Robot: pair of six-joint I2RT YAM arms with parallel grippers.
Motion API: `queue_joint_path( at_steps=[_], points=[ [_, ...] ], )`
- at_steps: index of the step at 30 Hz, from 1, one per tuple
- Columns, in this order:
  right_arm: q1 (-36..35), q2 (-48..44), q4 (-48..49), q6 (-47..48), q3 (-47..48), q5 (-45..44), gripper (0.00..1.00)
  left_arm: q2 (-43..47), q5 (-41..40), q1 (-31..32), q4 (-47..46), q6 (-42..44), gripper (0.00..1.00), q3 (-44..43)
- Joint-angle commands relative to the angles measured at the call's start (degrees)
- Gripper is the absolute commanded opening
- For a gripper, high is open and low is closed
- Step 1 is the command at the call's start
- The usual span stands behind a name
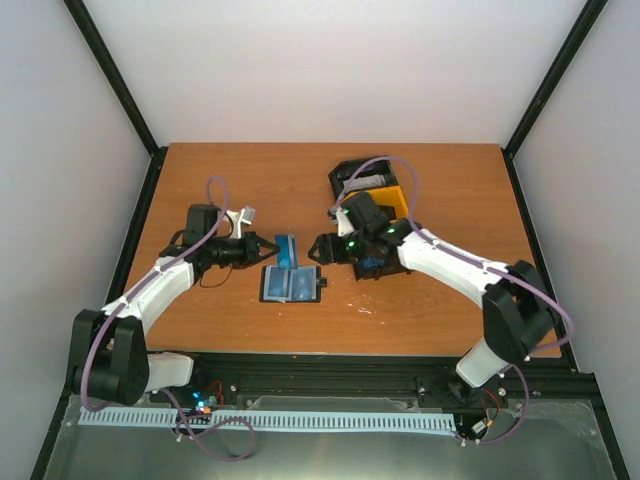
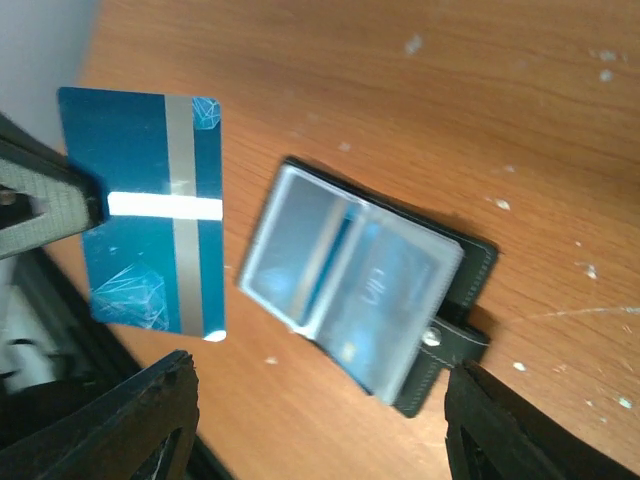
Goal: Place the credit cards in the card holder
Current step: Adjust the credit card, then insert the credit card into the card holder.
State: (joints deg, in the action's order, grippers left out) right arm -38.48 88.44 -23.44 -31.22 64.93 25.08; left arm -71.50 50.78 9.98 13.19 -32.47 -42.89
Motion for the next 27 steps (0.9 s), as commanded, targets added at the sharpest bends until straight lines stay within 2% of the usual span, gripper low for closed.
queue_joint_path(
  at_steps=[1, 7, 16, 27],
  points=[
    [-4.8, 6.0, -7.0, 2.0, 2.6, -15.5, 0.67, -2.6, -3.4, 0.6, -0.7, 1.3, 0.0, 2.7],
    [-8.6, 13.4, -7.9, 2.7, 4.6, -17.1, 0.64, -7.4, -3.9, 1.6, -3.6, 0.7, 0.01, 5.6],
    [-9.0, 21.4, -8.9, 4.2, 8.2, -15.9, 0.48, -10.9, -6.1, 1.7, -7.0, 2.1, 0.01, 9.8],
    [-11.1, 28.1, -16.2, 7.5, 13.4, -23.6, 0.4, -15.3, -7.6, 1.6, -4.4, 6.8, 0.01, 7.5]
  ],
)
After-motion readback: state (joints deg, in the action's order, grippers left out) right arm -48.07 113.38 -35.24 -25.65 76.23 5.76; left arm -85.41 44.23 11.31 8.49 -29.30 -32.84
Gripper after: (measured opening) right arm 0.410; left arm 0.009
